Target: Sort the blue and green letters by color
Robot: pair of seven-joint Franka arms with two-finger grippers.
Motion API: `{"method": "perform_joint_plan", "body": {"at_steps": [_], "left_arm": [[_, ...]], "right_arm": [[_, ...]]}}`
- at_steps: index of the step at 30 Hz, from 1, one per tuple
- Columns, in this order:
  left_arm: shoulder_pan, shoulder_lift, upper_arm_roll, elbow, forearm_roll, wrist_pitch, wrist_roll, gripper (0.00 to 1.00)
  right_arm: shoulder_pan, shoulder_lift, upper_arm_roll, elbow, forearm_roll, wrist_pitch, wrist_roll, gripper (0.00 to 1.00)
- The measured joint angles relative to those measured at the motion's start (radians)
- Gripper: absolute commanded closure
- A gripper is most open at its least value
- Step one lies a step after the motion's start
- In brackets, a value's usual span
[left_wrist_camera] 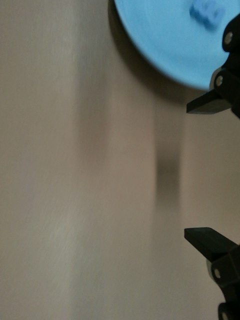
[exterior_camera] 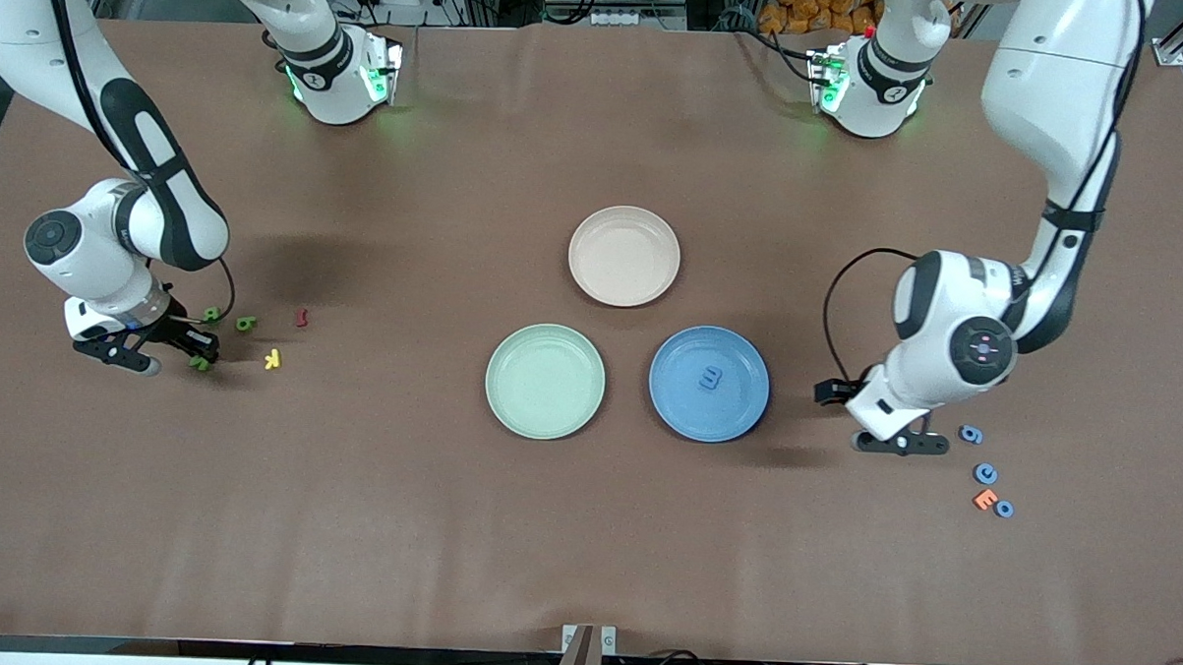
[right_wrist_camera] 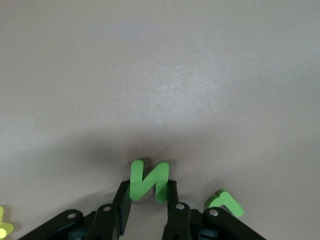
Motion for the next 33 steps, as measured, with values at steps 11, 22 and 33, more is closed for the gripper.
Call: {"method": "perform_joint_plan", "body": {"at_steps": [11,22,33], "left_arm": [[0.134,-0.016,0.001,-0.016,0.012,-0.001,0.295,0.00],[0.245,0.004,0.001,-0.019,0.119,0.051,0.438,0.00],[0.276,0.101,0.000,0.001,0.200,0.174,0.477,0.00]], "right_arm": [[-0.001,-0.070,0.042,0.036,0.000,-0.122,0.045,0.93],[0.056,-0.162,0.133,0.137,0.001,-0.385,0.298,0.92],[0.247,-0.150,0.228,0.205,0.001,-0.416,0.682,0.92]]}}
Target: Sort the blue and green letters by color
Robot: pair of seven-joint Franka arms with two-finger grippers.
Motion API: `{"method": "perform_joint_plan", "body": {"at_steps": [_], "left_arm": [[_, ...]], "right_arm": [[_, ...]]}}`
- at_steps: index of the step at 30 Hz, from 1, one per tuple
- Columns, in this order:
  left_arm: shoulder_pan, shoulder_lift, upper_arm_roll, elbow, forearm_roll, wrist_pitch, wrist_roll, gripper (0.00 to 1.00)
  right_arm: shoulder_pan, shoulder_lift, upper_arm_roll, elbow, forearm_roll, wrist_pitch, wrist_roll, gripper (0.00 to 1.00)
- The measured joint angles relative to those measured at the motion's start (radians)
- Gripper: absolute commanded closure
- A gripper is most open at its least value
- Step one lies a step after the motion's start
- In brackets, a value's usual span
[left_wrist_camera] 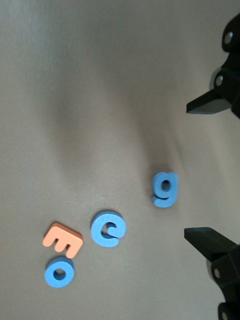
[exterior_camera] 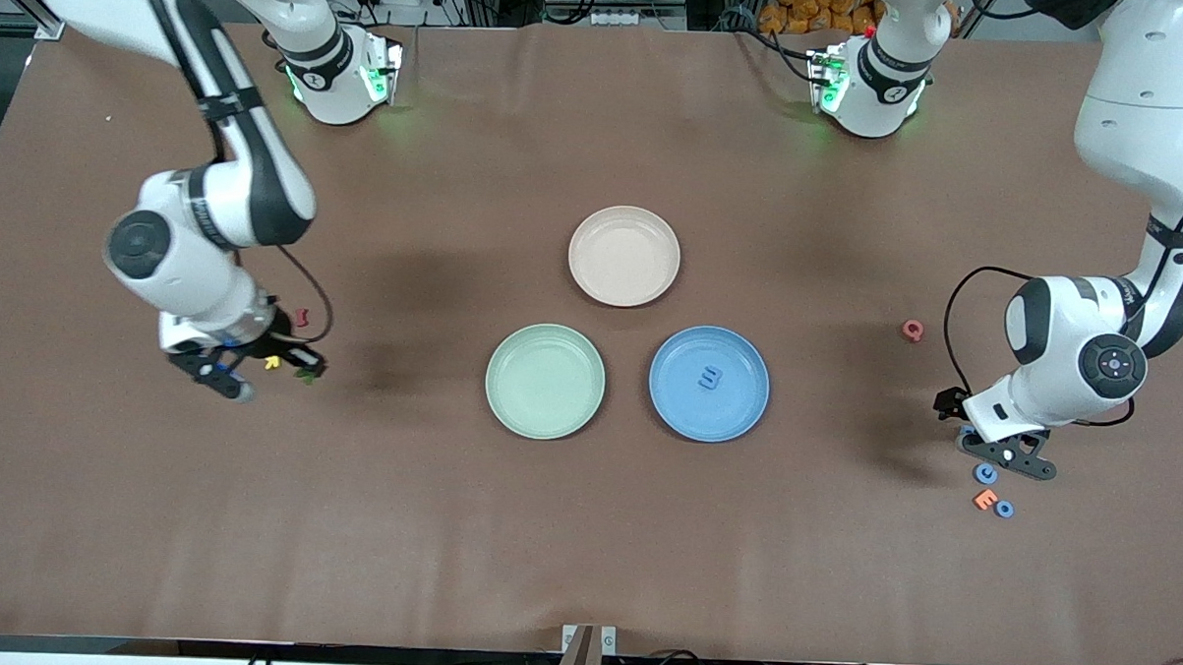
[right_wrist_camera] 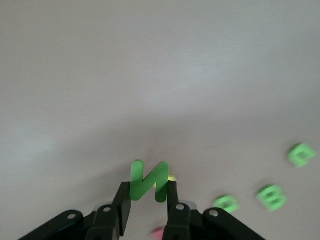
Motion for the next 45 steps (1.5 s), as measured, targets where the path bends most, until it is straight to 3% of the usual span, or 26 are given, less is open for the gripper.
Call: {"method": "perform_joint_plan", "body": {"at_steps": [10,19,26,28,29,31,33,34,35,38,39,45], "left_arm": [[0.037,0.021,-0.002,0.008,0.000,0.005,0.039,0.00],[0.037,0.023,-0.010,0.011,0.000,0.005,0.039,0.00],[0.037,0.036,-0.014,0.014,0.000,0.011,0.039,0.00],[0.037,0.039,-0.014,0.015,0.000,0.016,0.039,0.35],[0.037,0.040,-0.014,0.015,0.000,0.018,0.039,0.47],[0.037,0.042,-0.014,0.017,0.000,0.019,0.039,0.62],[0.037,0.042,-0.016,0.018,0.000,0.019,0.040,0.71],[0.037,0.041,-0.017,0.019,0.000,0.019,0.040,0.74],[0.037,0.041,-0.018,0.021,0.000,0.019,0.040,0.76],[0.036,0.041,-0.020,0.023,0.000,0.019,0.040,0.81],[0.037,0.041,-0.019,0.025,0.000,0.019,0.040,0.82],[0.037,0.035,-0.017,0.031,0.000,0.018,0.043,0.83]], "right_arm": [[0.176,0.081,0.042,0.115,0.000,-0.002,0.285,0.92],[0.331,0.222,0.043,0.301,-0.002,-0.003,0.486,0.92],[0.392,0.342,0.042,0.423,-0.045,-0.003,0.587,0.92],[0.400,0.366,0.042,0.441,-0.059,-0.004,0.600,0.92],[0.403,0.377,0.042,0.448,-0.064,-0.004,0.605,0.92],[0.407,0.395,0.042,0.456,-0.077,-0.004,0.613,0.92],[0.410,0.409,0.042,0.460,-0.088,-0.004,0.621,0.92],[0.412,0.416,0.042,0.460,-0.097,-0.004,0.626,0.86],[0.413,0.424,0.042,0.461,-0.107,-0.004,0.633,0.73],[0.415,0.437,0.042,0.462,-0.126,-0.004,0.647,0.06],[0.415,0.441,0.042,0.462,-0.131,-0.004,0.655,0.00],[0.415,0.443,0.040,0.475,-0.158,-0.004,0.671,0.00]]}}
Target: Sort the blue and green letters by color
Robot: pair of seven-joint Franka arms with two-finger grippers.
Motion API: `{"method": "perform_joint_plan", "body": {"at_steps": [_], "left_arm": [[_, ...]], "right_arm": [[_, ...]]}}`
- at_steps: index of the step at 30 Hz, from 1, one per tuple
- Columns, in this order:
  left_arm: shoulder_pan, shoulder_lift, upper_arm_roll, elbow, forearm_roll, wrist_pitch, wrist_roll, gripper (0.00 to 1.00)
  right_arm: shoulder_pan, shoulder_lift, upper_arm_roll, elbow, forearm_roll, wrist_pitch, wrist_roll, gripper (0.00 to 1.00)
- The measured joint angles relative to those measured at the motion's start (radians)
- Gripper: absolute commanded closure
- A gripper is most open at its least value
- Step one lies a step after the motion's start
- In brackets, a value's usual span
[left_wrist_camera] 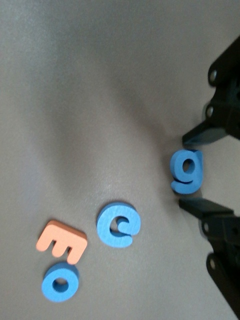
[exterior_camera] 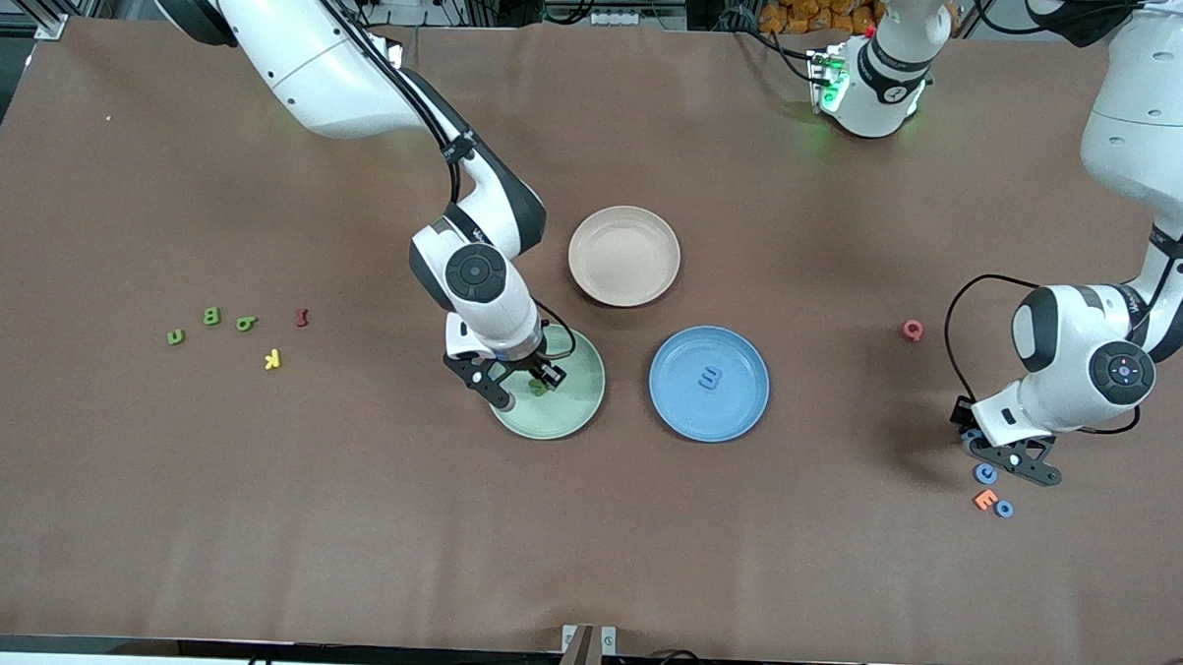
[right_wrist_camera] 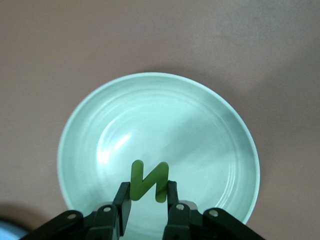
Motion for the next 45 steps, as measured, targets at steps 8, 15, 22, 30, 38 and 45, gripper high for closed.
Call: {"method": "perform_joint_plan", "body": {"at_steps": [8,15,22,30,38,45], "left_arm": [[0.000,0.000,0.000,0.001,0.000,0.001,0.000,0.83],[-0.002,-0.002,-0.025,0.008,0.000,0.005,-0.010,0.83],[-0.004,-0.013,-0.062,0.014,-0.016,0.004,-0.061,0.83],[-0.004,-0.051,-0.128,0.015,-0.020,-0.038,-0.212,0.83],[-0.004,-0.106,-0.244,0.013,-0.023,-0.145,-0.448,0.83],[-0.015,-0.114,-0.368,-0.020,-0.023,-0.163,-0.672,0.83]], "right_arm": [[-0.008,-0.007,-0.015,0.017,-0.018,-0.012,-0.014,0.00],[-0.119,-0.077,-0.024,-0.027,-0.019,-0.095,-0.176,0.00],[-0.303,-0.200,-0.019,-0.160,-0.018,-0.143,-0.405,0.00],[-0.450,-0.286,-0.009,-0.261,-0.018,-0.166,-0.619,0.00],[-0.602,-0.373,-0.006,-0.355,-0.018,-0.167,-0.885,0.00],[-0.747,-0.428,-0.005,-0.437,-0.018,-0.161,-1.120,0.00]]}}
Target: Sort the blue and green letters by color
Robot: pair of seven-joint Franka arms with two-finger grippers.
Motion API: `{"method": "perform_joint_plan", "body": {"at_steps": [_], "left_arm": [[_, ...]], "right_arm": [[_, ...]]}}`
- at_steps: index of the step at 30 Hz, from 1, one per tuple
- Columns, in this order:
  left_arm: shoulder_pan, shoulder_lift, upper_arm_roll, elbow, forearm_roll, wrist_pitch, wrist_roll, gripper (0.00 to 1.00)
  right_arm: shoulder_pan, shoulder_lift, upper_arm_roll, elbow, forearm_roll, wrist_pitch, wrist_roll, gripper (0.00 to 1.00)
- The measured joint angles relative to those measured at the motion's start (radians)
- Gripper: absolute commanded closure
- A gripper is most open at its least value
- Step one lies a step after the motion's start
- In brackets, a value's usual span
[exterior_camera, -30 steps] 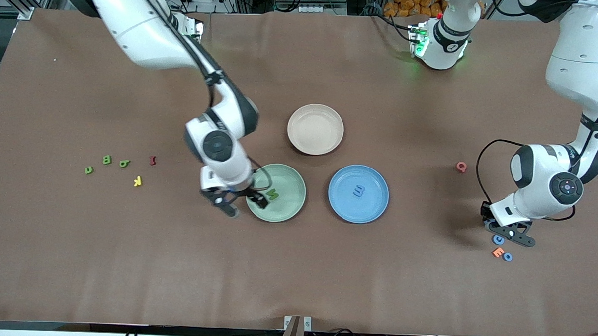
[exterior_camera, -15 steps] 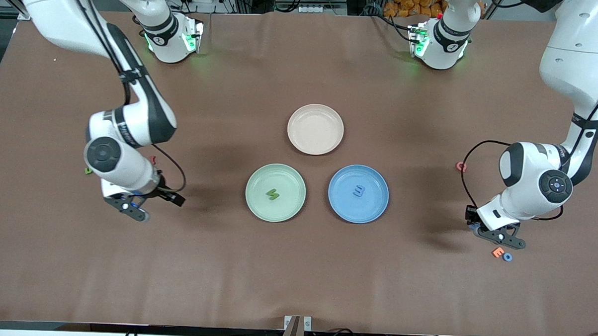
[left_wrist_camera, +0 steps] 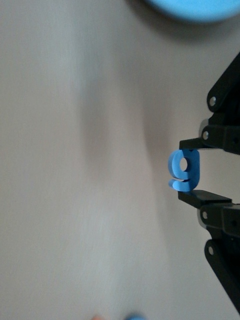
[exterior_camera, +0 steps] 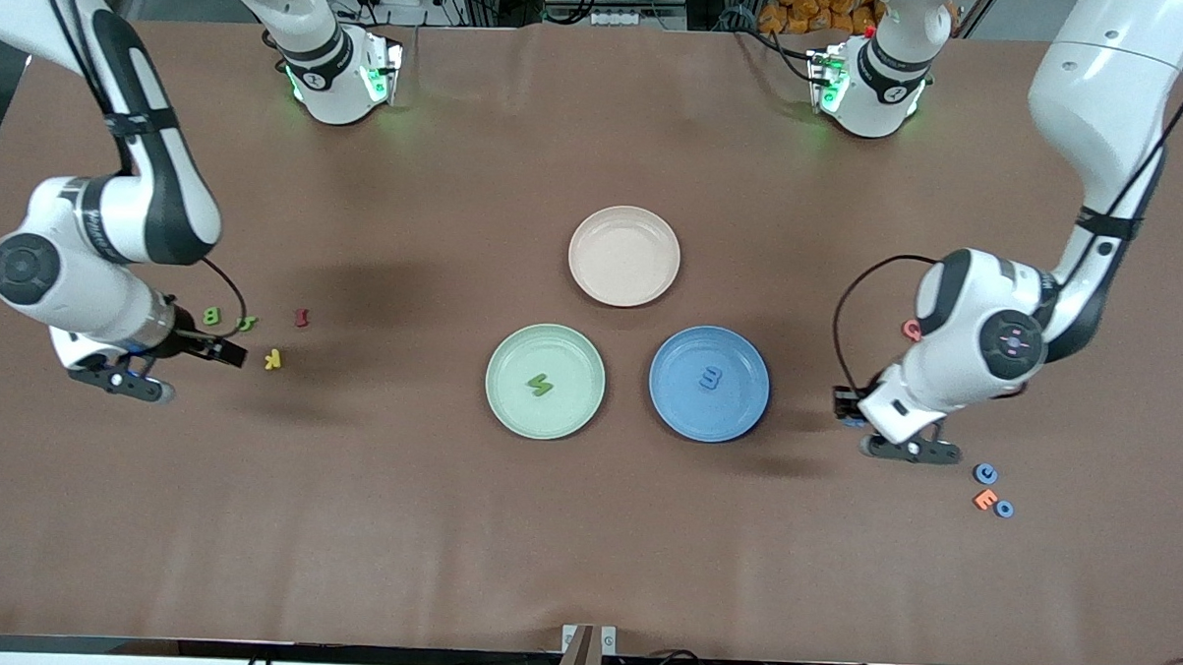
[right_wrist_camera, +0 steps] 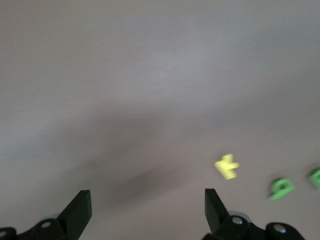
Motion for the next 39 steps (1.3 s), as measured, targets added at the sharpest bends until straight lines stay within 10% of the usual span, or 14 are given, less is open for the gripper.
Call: {"method": "perform_joint_plan", "body": {"at_steps": [16,23,39], "left_arm": [[-0.118,-0.013,-0.101,-0.055,0.003,0.000,-0.339,0.81],[-0.135,-0.002,-0.098,-0.059,0.039,0.000,-0.368,0.00],[-0.108,0.015,-0.084,-0.059,0.109,0.000,-0.361,0.00]], "right_arm": [[-0.163,-0.012,0.000,-0.121,0.000,0.151,-0.256,0.00],[-0.222,-0.012,-0.001,-0.141,-0.001,0.174,-0.338,0.01],[-0.287,0.056,-0.020,-0.158,-0.005,0.313,-0.440,0.02]]}}
